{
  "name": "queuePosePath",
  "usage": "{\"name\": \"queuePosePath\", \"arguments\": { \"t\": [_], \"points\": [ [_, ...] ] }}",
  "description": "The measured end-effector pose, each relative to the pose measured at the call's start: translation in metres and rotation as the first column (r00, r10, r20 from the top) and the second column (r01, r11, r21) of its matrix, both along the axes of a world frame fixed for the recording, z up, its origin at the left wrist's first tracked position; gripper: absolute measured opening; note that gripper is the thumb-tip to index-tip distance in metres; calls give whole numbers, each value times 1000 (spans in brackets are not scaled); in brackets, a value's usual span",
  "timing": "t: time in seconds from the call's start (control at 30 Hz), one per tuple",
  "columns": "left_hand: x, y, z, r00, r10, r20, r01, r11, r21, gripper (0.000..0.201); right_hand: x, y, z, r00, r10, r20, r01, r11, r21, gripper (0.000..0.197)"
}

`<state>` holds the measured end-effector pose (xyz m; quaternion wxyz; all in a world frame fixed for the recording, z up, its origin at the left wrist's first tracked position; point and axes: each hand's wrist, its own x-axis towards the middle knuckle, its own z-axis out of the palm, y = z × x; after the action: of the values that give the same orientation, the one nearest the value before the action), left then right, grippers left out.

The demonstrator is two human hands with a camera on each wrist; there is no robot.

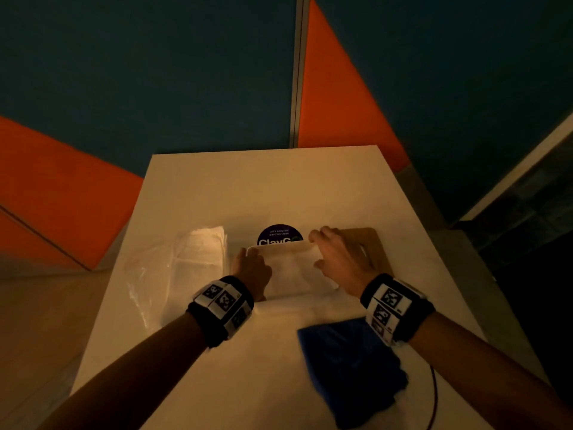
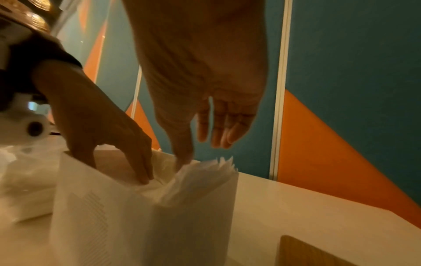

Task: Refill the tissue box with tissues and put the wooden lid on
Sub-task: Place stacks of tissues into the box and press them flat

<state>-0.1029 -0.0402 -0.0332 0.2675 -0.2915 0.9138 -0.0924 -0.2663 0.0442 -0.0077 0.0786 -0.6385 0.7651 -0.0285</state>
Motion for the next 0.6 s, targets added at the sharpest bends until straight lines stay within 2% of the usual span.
{"name": "queuePosePath", "arguments": {
  "t": [0.03,0.1,0.2,0.27,0.4,0.47,0.53,0.6],
  "points": [
    [1,-1,0,1000,7,-15,-7,1000,8,40,1,2,2,995,99,7,-99,995,-2,50],
    [3,-2,0,998,27,-50,-26,1000,11,40,1,5,4,969,243,-44,-238,966,97,56],
    [5,-1,1,998,39,-57,-40,999,-15,43,-6,6,5,941,303,-152,-237,909,344,60],
    [4,-1,0,1000,24,-18,-24,999,-30,46,-7,4,2,923,330,-199,-216,870,443,57],
    [-3,-7,-5,998,-7,58,8,1000,-17,45,1,-6,-13,907,361,-219,-224,851,475,39],
    [-5,-9,-5,998,-11,63,12,1000,-9,43,4,-10,-18,907,356,-225,-215,851,480,35],
    [-3,-10,-6,1000,0,30,-1,1000,18,44,4,-12,-19,907,354,-228,-217,857,467,33],
    [4,-11,-5,997,30,-73,-24,996,83,49,4,-13,-18,924,334,-184,-216,856,470,34]
  ]
}}
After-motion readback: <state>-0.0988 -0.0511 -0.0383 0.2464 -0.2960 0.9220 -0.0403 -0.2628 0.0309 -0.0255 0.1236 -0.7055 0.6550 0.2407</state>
